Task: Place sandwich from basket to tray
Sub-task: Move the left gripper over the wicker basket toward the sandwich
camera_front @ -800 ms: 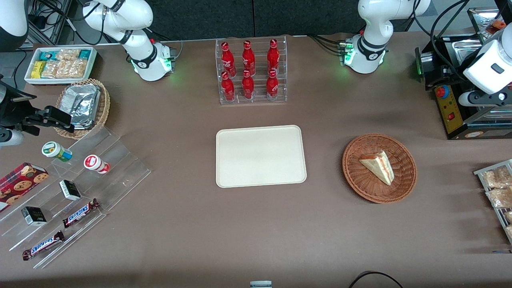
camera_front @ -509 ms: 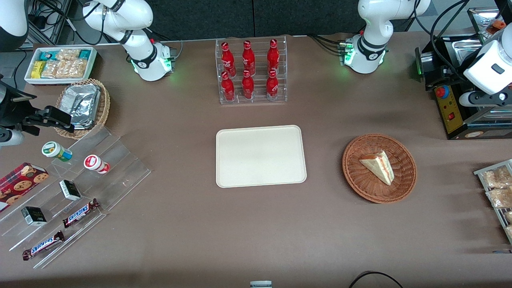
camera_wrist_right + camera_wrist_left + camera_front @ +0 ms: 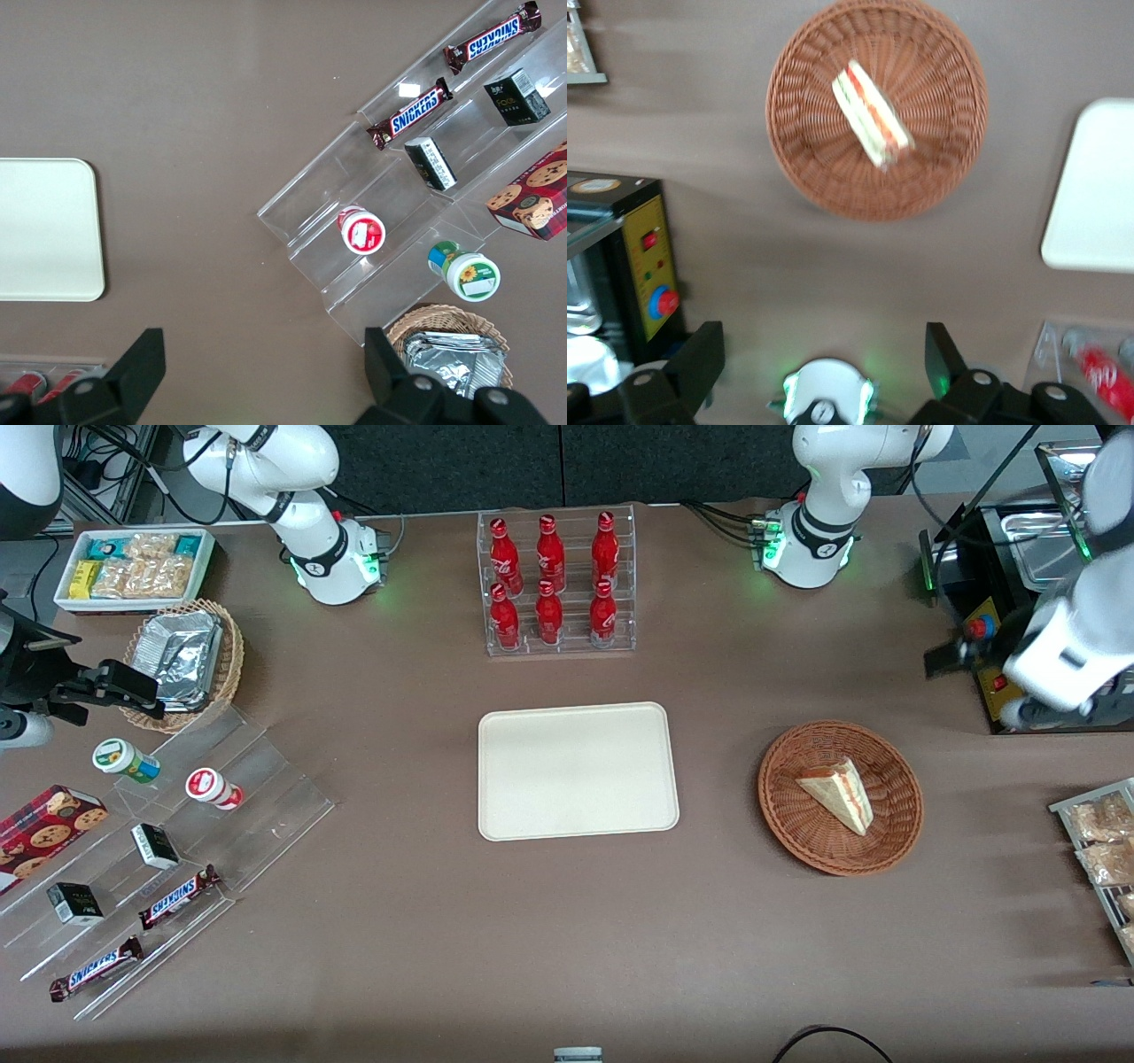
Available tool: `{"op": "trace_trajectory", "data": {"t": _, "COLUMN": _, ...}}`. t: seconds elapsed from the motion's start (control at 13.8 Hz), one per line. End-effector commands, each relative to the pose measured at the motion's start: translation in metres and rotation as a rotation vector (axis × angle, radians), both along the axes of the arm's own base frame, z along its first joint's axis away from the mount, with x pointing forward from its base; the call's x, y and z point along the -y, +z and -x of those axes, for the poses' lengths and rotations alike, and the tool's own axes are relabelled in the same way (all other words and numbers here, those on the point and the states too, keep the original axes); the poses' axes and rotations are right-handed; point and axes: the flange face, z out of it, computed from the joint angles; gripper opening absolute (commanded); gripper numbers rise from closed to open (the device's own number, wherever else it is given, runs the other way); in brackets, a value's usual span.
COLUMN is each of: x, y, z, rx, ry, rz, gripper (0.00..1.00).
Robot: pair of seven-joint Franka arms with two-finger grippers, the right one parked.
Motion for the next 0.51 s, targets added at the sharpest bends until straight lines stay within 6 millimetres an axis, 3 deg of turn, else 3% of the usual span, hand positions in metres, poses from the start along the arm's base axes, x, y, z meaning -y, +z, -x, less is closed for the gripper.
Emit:
{"op": "trace_trajectory", "data": {"t": 0.0, "x": 0.005, "y": -0.052, "z": -0.007, "rx": 0.045, "ry": 0.113, "rz": -0.032, "gripper": 1.00}}
{"op": "trace_trajectory", "data": {"t": 0.22, "x": 0.007, "y": -0.112, "z": -0.007, "rx": 0.118, "ry": 0.267, "rz": -0.053, "gripper": 1.00}}
{"op": "trace_trajectory", "data": {"t": 0.44, "x": 0.009, "y": -0.166, "z": 0.007, "rx": 0.172, "ry": 0.367, "rz": -0.058, "gripper": 1.00}}
